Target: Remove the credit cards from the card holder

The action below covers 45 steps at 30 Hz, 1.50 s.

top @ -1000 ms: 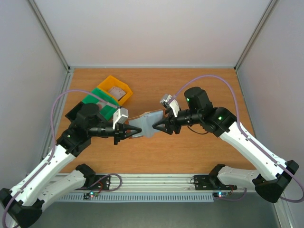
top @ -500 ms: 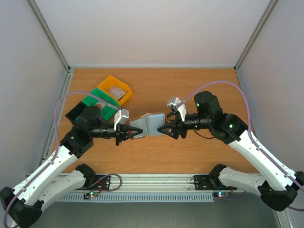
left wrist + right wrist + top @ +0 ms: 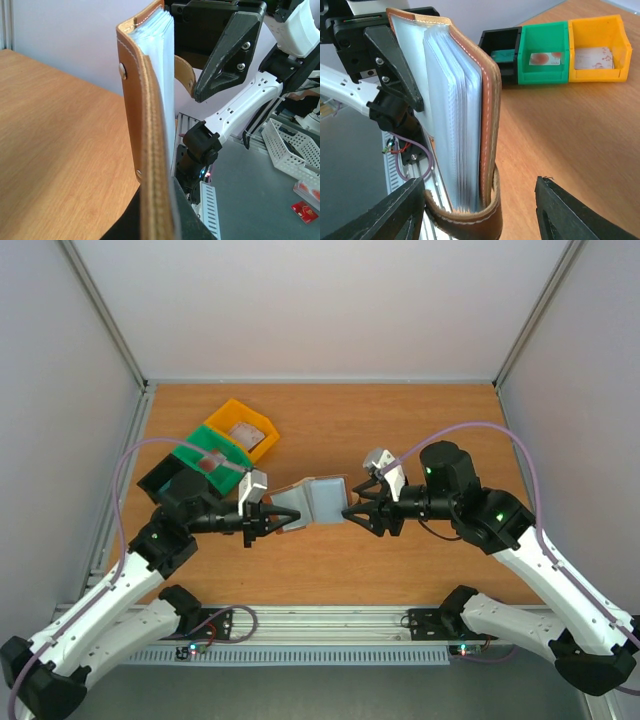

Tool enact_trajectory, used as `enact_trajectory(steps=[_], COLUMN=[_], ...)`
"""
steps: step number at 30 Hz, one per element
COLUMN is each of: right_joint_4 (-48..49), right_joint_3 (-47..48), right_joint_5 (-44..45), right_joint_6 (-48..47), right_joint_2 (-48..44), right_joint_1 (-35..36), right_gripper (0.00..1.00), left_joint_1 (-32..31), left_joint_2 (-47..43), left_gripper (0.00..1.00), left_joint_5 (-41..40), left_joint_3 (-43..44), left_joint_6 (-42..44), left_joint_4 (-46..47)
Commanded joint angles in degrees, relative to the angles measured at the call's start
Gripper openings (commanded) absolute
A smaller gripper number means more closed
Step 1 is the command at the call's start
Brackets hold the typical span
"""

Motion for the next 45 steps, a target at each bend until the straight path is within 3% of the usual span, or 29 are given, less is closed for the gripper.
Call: enact_trajectory(steps=[1, 14, 21, 30, 37, 45], right_joint_4=[1.2, -1.4, -0.2, -1.9, -8.7, -10.4], right_joint_3=[0.0, 6.4, 7.8, 12.0, 14.8, 16.4], right_joint_5=[0.0, -2.4, -3.8, -6.4, -5.0, -1.2], right_joint_6=[-0.6, -1.8, -3.0, -3.8, -8.6, -8.4], right_joint_2=[0.0, 3.7, 5.6, 10.7, 9.8, 9.3], right_joint_1=[0.3, 0.3, 0.2, 0.2, 0.2, 0.2], right_gripper=[0.61, 0.61, 0.67, 0.53, 0.61, 0.54], left_joint_1=[-0.2, -0.2, -0.1, 0.0, 0.0, 0.0], left_joint_2=[-2.5, -6.0, -7.3, -7.7, -8.3, -8.2], left_gripper=[0.0, 0.0, 0.0, 0.0, 0.0, 0.0], left_joint_5=[-0.1, -0.7, -2.1, -1.8, -2.4, -2.3], left_joint_3=[-3.1, -7.0, -8.2, -10.0, -10.8, -11.1], left_joint_6=[-4.3, -5.6, -7.5, -6.9, -4.9, -4.6], left_joint_4=[11.3, 17.0, 19.5, 22.2, 21.9, 22.5])
